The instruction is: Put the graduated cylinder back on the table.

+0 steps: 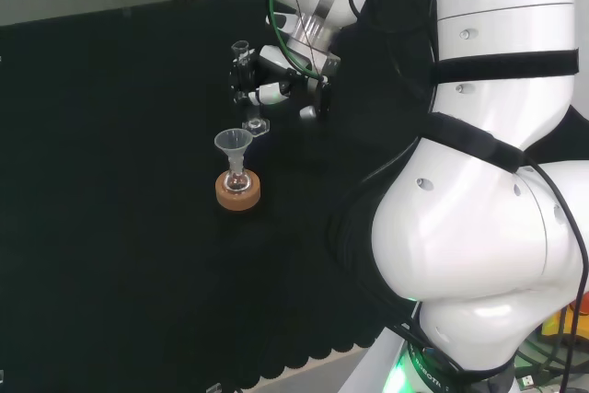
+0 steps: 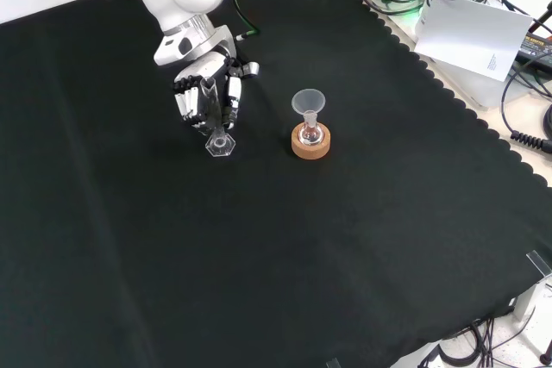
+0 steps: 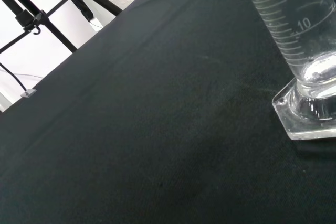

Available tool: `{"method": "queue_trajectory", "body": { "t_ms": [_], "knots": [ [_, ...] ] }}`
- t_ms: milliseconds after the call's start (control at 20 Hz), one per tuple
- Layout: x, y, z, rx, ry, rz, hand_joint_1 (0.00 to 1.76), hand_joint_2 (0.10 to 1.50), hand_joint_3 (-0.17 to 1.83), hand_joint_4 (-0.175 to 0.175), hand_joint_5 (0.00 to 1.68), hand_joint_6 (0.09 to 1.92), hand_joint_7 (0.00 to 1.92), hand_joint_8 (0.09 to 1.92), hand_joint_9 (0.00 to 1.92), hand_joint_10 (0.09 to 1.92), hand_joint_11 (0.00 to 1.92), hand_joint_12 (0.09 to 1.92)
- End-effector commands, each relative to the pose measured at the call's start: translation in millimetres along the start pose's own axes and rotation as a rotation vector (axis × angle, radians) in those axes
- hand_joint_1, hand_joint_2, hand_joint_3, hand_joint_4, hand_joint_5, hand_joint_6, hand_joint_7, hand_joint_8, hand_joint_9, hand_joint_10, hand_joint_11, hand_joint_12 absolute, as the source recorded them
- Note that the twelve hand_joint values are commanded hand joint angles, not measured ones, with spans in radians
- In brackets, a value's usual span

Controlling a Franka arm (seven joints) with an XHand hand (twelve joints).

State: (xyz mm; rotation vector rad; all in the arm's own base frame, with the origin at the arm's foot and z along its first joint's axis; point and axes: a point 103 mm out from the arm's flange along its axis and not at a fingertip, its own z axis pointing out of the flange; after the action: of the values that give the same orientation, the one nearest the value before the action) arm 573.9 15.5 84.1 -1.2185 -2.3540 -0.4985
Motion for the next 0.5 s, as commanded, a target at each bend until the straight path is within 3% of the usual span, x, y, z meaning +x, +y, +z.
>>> {"method": "queue_trajectory", "body": {
  "t_ms": [50,150,300,400,500],
  "knots": [
    [0.0,-0.4,0.7,0.005,-0.004,-0.001,1.24,1.15,0.00,-0.175,0.89,1.13,0.92,1.13,1.39,0.09,1.17,0.81],
    [-1.6,-2.2,1.1,0.009,0.018,0.000,1.17,1.16,0.00,-0.163,0.88,1.14,0.95,0.87,1.37,0.09,1.17,0.83],
    [-5.3,-5.2,-0.1,0.012,0.050,0.008,1.08,1.17,0.00,-0.064,0.88,1.16,0.92,0.65,1.31,0.09,1.04,0.95],
    [-7.6,-7.3,-1.7,0.011,0.065,0.013,1.05,1.13,-0.03,-0.033,0.80,0.96,0.87,0.60,1.26,0.09,0.92,1.03],
    [-9.3,-8.6,-2.5,0.012,0.076,0.019,1.02,1.13,-0.10,-0.028,0.76,0.83,0.82,0.58,1.22,0.09,0.84,1.09]
  ]
}}
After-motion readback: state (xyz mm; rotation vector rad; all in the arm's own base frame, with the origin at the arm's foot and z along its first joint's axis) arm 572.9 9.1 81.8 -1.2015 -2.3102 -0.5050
